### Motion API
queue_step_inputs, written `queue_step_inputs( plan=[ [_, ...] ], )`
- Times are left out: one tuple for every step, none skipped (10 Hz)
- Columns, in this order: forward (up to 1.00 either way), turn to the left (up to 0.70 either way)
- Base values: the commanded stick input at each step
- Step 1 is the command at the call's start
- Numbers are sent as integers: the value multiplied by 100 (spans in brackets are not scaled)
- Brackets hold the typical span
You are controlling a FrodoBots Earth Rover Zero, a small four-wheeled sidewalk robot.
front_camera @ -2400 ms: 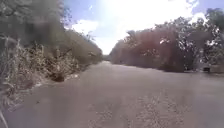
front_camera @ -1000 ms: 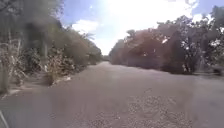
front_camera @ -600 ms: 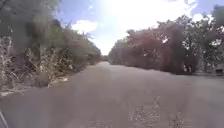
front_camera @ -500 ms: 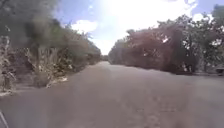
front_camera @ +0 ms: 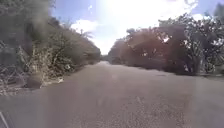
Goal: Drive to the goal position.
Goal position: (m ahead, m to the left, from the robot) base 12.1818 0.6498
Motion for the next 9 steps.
queue_step_inputs(
  plan=[
    [50, 0],
    [50, 0],
    [50, 0],
    [50, 0],
    [50, 8],
    [50, 35],
    [50, 39],
    [50, 14],
    [50, 0]
  ],
)
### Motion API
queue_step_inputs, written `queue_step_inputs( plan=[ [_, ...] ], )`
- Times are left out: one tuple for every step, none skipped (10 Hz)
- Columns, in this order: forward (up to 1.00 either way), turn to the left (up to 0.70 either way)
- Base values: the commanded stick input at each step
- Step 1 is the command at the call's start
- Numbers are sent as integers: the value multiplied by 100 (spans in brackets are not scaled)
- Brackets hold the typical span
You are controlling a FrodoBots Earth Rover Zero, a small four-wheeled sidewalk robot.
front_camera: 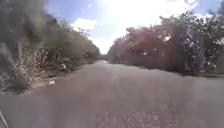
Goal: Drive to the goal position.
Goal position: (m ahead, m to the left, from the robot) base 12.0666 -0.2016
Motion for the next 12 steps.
queue_step_inputs(
  plan=[
    [50, 0],
    [50, 0],
    [50, 0],
    [50, 0],
    [50, 0],
    [50, 0],
    [50, 0],
    [50, 0],
    [50, 0],
    [50, 0],
    [50, 0],
    [50, 0]
  ],
)
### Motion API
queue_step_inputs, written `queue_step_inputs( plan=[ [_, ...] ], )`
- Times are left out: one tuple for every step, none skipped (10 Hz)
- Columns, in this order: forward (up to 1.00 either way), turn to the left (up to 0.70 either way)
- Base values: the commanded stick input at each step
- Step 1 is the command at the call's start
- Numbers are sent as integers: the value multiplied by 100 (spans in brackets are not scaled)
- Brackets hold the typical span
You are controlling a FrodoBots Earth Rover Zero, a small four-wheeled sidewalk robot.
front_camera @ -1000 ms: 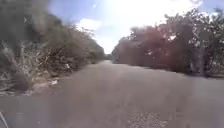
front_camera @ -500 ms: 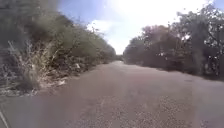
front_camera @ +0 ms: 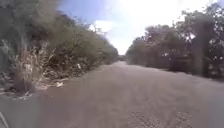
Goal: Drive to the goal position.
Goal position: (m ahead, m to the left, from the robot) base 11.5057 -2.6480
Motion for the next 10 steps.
queue_step_inputs(
  plan=[
    [50, 0],
    [50, 0],
    [50, 0],
    [50, 0],
    [50, 0],
    [50, 0],
    [50, 0],
    [50, 0],
    [50, 0],
    [50, 0]
  ],
)
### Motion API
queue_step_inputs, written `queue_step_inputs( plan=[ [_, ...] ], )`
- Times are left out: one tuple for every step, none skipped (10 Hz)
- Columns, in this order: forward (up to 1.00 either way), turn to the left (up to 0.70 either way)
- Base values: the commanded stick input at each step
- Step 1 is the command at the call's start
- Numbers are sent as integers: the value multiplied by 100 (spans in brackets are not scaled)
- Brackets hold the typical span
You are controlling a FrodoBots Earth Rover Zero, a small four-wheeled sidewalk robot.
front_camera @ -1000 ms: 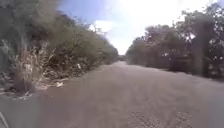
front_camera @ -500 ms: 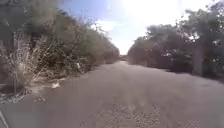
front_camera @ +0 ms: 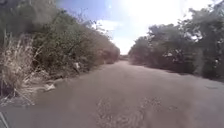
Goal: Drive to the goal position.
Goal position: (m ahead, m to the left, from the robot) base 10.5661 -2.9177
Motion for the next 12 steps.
queue_step_inputs(
  plan=[
    [50, 0],
    [50, 0],
    [50, 0],
    [50, 0],
    [50, 0],
    [50, 0],
    [50, 0],
    [50, 0],
    [50, 0],
    [50, 0],
    [50, 0],
    [50, 0]
  ],
)
